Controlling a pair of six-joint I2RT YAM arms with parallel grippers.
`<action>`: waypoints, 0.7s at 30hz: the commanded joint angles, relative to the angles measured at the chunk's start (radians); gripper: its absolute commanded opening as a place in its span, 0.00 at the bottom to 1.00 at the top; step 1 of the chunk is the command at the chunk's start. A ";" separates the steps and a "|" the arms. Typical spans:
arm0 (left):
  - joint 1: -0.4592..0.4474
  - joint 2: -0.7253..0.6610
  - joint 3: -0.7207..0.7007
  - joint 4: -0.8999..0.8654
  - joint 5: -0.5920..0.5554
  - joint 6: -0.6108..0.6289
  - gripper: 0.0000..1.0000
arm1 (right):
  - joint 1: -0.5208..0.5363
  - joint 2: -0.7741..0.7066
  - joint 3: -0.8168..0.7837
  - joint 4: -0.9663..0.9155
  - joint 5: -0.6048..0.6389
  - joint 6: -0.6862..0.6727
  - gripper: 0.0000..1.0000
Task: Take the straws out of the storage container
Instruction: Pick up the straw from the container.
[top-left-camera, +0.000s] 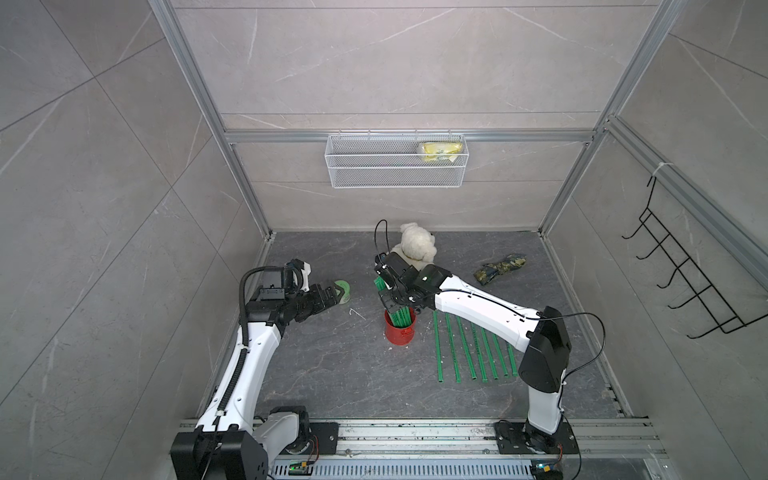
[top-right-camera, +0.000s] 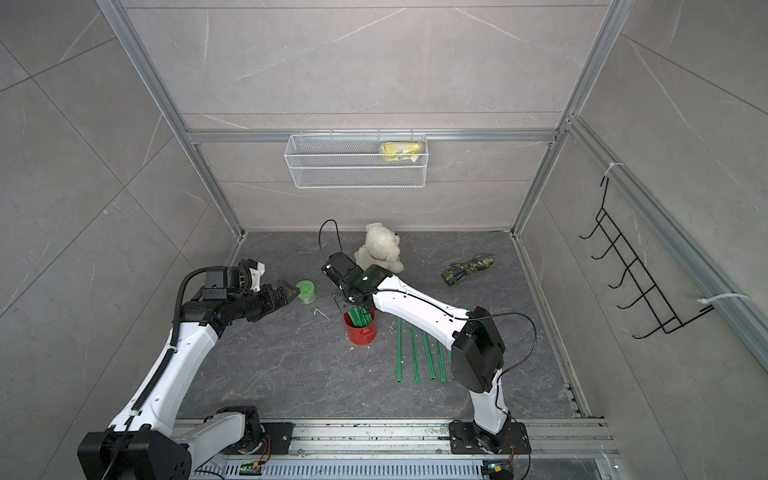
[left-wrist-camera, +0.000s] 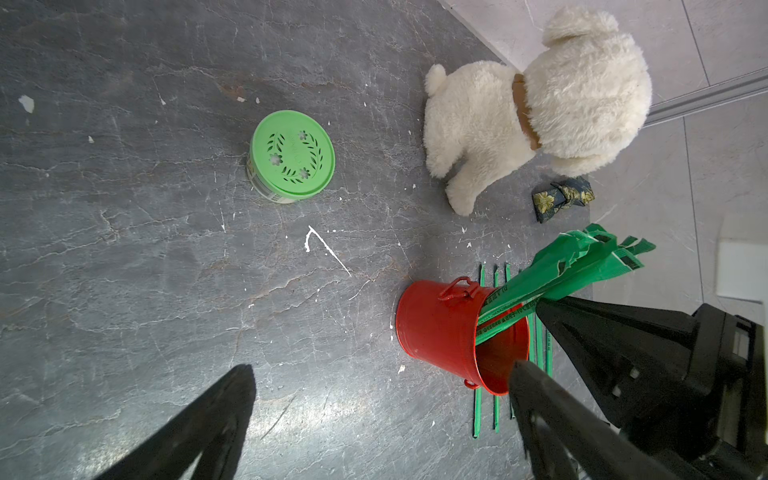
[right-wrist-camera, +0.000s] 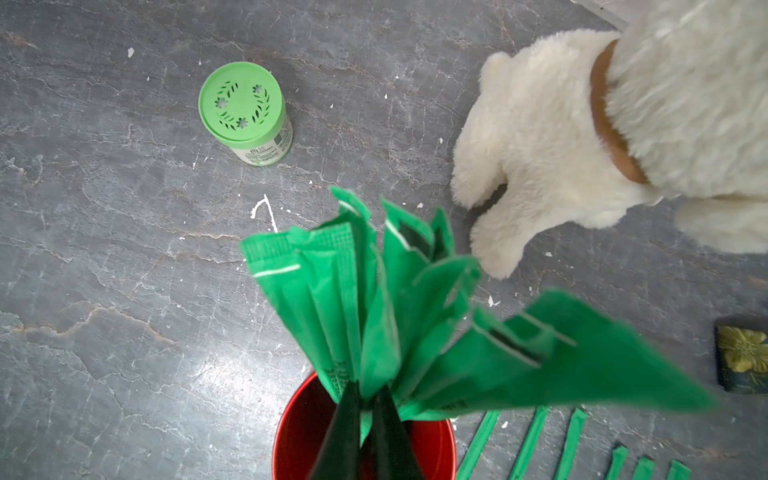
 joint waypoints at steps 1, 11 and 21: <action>-0.001 0.000 0.041 -0.013 0.032 0.028 1.00 | -0.003 -0.044 -0.023 -0.012 -0.011 0.023 0.10; 0.000 0.002 0.041 -0.015 0.030 0.029 1.00 | 0.001 -0.122 -0.061 0.002 -0.018 0.036 0.09; -0.001 0.002 0.042 -0.015 0.032 0.027 1.00 | 0.001 -0.218 0.008 -0.065 -0.012 0.025 0.09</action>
